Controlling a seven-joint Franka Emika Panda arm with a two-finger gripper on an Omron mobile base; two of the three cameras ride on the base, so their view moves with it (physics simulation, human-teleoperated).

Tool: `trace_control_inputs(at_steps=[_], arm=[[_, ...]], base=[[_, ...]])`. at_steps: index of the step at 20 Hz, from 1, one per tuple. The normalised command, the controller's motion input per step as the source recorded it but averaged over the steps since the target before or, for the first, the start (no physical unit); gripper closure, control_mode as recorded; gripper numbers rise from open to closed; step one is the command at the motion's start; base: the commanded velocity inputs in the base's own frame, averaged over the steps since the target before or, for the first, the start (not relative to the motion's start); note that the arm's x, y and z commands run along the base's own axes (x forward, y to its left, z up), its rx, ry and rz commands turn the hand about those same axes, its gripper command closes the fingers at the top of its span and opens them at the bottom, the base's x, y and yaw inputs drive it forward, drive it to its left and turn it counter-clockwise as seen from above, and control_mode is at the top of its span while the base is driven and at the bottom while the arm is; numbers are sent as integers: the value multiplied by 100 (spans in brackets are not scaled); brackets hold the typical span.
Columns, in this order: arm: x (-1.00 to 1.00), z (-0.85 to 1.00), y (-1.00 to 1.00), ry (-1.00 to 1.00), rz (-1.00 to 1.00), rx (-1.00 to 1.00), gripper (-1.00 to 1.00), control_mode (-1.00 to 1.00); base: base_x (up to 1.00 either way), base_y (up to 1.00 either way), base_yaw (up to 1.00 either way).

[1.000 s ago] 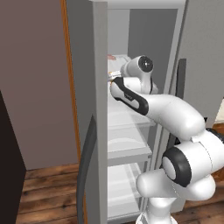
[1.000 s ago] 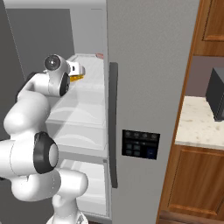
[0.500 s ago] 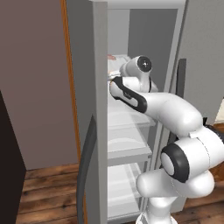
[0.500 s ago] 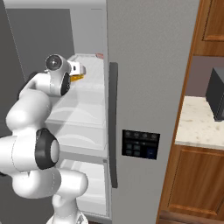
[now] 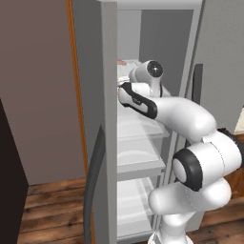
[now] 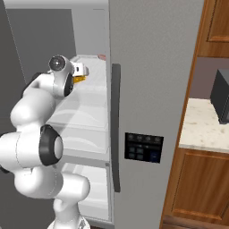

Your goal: Pick the cheese from the fridge and the cheese grater from the cabinet and place them next to the salad bowl.

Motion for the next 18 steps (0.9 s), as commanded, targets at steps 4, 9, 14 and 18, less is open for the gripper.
trace_control_inputs(at_steps=[4, 9, 14, 18], arm=[[28, -3, 1, -1, 0, 0, -100, -100], [13, -14, 0, 0, 0, 0, -100, -100], [3, -28, 0, 0, 0, 0, -100, -100], [4, -13, 0, 0, 0, 0, -100, -100]], base=[[0, 0, 0], [0, 0, 0], [0, 0, 0], [0, 0, 0]])
